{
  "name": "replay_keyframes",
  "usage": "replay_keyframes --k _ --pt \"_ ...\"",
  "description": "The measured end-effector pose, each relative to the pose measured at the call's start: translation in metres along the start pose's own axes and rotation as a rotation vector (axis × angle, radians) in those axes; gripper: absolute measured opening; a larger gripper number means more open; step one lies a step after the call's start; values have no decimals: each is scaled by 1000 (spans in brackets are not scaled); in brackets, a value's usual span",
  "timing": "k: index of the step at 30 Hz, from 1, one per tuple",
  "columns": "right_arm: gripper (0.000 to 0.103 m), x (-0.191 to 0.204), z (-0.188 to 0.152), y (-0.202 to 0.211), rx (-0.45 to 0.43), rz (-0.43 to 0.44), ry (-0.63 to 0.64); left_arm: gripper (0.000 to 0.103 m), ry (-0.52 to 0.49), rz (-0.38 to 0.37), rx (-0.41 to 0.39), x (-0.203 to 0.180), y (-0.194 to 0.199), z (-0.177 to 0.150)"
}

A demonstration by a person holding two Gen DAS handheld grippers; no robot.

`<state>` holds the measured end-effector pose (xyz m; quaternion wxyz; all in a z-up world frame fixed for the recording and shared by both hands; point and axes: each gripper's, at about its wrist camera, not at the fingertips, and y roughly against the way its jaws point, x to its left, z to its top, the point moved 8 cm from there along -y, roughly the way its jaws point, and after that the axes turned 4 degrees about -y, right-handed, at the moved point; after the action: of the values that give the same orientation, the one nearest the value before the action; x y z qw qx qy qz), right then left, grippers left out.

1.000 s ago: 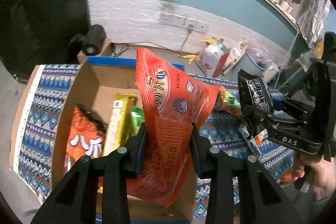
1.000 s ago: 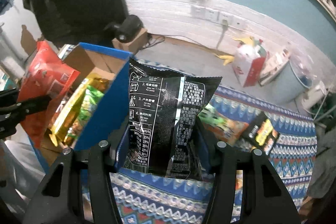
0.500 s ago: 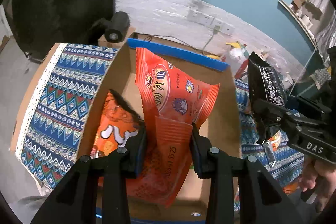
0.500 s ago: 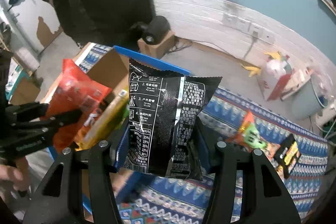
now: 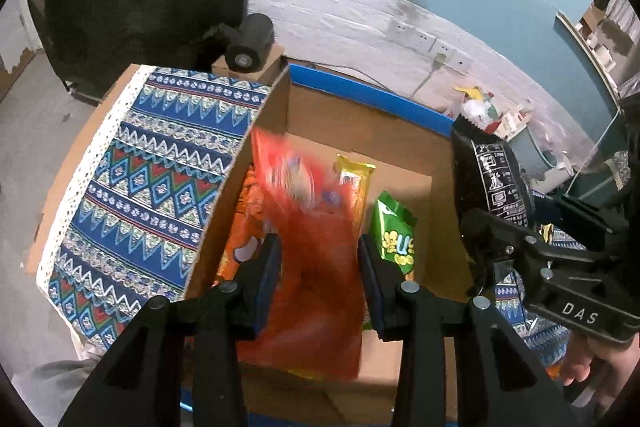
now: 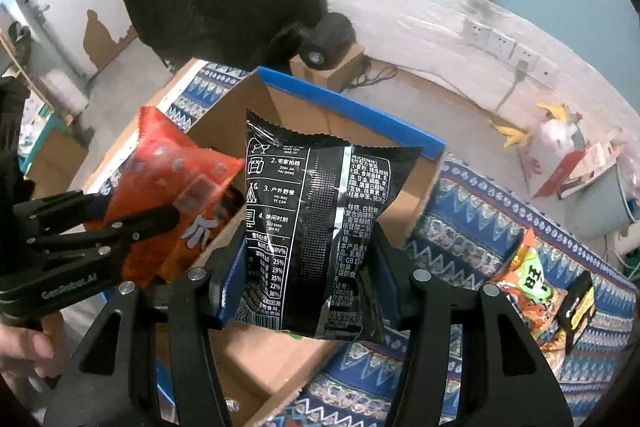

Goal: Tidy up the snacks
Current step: 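Lower both bags into the box and open both grippers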

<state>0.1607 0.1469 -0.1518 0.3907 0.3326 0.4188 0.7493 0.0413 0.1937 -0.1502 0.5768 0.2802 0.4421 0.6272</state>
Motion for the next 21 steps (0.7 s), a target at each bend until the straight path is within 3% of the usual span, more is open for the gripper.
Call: replay_keyframes --k 3,11,14,21 --pt "55 4 0 -2 5 9 3 52 10 14 -9 3 4 1" --pt "56 7 -4 -6 27 36 15 58 33 14 -18 6 9 3" --pt "68 6 -4 -3 22 31 12 58 26 8 -14 2 8 2" --pt "70 -10 -7 11 1 13 -11 63 -22 -20 7 -24 5 -2"
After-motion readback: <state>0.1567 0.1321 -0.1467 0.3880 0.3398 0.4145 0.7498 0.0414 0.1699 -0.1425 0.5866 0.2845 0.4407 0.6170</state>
